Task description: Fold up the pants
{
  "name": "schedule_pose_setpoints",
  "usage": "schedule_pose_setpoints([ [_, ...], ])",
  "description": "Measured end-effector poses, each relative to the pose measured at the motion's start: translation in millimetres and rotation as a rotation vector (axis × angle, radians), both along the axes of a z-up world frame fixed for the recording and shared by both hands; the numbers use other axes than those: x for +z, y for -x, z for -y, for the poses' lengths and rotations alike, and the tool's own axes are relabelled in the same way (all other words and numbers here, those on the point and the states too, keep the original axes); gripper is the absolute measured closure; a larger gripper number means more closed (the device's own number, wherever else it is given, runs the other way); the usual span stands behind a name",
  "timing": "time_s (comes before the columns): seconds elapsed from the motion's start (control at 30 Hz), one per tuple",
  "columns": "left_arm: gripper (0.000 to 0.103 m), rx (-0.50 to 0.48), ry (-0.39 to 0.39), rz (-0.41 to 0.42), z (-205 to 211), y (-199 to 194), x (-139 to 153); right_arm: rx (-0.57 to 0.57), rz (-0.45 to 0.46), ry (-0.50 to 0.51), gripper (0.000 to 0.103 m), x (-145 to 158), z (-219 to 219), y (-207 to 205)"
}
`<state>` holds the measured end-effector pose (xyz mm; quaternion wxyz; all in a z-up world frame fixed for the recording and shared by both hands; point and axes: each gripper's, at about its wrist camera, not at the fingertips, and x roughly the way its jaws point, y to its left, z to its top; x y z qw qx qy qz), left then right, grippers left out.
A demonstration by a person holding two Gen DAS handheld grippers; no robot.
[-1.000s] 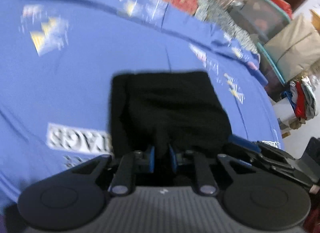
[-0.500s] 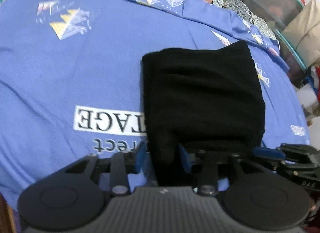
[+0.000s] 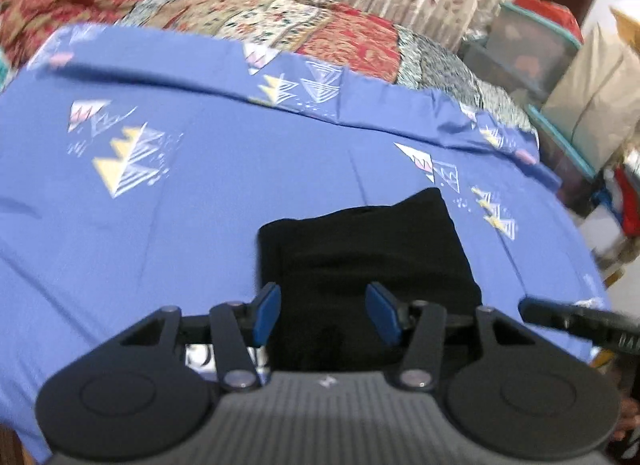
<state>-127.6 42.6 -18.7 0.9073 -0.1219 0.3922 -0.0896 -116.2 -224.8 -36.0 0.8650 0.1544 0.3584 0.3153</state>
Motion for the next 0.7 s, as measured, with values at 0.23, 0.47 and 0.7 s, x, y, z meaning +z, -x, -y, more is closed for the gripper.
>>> schedule_pose_setpoints([
  [0.23, 0.055, -0.033, -0.197, -0.062, 52.7, -11.3, -33.1, 0.02, 0.07, 0.089, 0.076, -10.5, -34.3, 7.1],
  [0.47, 0.048, -0.007, -0.294, -0.104, 60.0, -16.2, -57.2, -0.008, 0.028, 0.171, 0.077, -44.9, -37.3, -2.8],
  [0.7, 0.046, 0.012, -0.324, -0.11, 64.3, -20.6, -63.2, -0.023, -0.003, 0.174, 0.077, -50.9, -36.8, -5.1],
])
